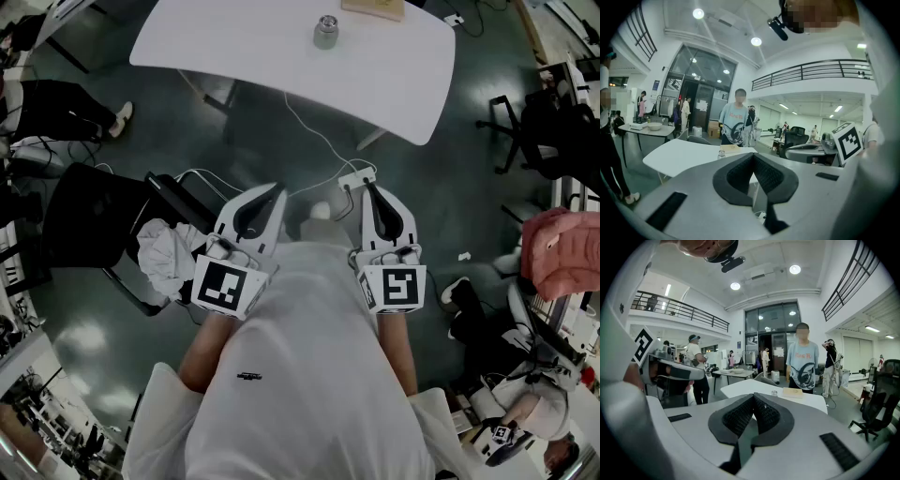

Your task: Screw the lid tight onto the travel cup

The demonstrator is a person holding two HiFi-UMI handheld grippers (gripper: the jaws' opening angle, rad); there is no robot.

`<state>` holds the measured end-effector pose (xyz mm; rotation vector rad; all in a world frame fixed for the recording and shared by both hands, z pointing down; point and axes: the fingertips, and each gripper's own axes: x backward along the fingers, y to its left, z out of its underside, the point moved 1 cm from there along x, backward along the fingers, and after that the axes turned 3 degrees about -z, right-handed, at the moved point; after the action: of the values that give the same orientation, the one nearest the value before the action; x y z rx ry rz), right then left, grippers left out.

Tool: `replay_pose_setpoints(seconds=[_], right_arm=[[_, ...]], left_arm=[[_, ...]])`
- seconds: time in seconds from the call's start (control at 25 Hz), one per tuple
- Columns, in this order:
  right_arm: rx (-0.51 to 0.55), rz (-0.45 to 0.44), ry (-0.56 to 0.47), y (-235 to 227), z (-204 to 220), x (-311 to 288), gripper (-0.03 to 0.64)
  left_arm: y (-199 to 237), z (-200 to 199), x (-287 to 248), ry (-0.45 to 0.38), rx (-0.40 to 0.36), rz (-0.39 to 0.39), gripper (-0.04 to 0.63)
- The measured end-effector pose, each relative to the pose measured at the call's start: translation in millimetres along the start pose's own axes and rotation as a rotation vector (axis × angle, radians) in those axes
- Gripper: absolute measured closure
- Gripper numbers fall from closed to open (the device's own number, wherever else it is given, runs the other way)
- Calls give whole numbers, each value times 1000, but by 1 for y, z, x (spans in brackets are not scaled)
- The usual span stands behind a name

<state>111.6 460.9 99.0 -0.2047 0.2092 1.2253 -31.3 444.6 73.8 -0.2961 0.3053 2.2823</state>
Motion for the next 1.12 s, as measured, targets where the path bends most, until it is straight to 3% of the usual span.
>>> replay_pose_setpoints(seconds=[0.32, 0.68, 0.92, 1.12], right_arm=[[-2, -40, -10, -46, 8, 8, 618], [-23, -83, -58, -67, 17, 8, 616], [-11, -112, -24, -66, 19, -27, 615], [16, -115, 13, -77, 9, -89, 605]], left_arm=[[-34, -1, -31, -6, 17, -41, 592], [-48, 13, -49, 19, 21, -62, 592], [-22, 19, -70, 47, 41, -60, 592], [30, 10, -111, 38, 82, -47, 592]])
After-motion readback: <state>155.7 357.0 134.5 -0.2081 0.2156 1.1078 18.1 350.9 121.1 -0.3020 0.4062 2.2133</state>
